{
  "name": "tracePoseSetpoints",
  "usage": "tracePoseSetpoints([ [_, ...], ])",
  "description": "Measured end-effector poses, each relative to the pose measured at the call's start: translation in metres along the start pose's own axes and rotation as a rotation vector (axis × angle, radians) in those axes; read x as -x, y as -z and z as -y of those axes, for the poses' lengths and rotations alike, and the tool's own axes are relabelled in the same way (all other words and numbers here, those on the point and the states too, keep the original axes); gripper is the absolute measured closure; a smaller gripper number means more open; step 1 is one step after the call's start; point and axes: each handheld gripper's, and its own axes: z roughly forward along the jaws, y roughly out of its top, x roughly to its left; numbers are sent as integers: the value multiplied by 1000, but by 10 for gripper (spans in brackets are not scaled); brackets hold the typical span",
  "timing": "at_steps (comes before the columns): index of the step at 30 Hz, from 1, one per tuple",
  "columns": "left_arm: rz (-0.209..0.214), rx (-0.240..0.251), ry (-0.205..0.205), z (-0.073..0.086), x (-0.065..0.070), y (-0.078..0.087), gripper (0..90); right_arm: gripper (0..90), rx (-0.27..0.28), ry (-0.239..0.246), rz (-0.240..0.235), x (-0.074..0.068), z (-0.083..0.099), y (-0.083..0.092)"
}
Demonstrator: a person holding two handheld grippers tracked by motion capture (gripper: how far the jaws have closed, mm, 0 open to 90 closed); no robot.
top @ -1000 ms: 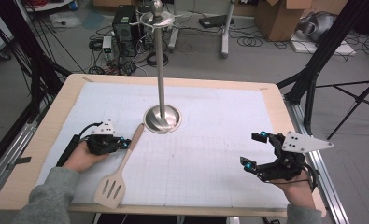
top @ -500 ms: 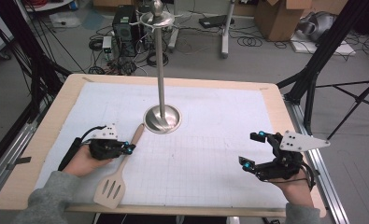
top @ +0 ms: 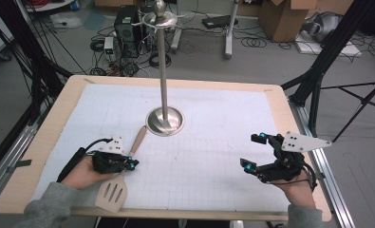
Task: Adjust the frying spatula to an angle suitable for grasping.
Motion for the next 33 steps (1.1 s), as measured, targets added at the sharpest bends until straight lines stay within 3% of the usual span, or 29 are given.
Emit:
tracePoseSetpoints([
  [6, -12, -22, 13, 5, -1, 4, 898, 112, -10, -5, -8, 0, 0, -5],
  [13, -26, -33, -14, 8, -1, 8, 898, 112, -18, -8, -7, 2, 2, -7],
  [25, -35, -6, -15, 13, -4, 16, 899, 112, -18, -10, -10, 3, 2, -8],
  [33, -33, 8, 5, 21, -7, 24, 899, 112, -14, -7, -20, 4, 0, -12],
])
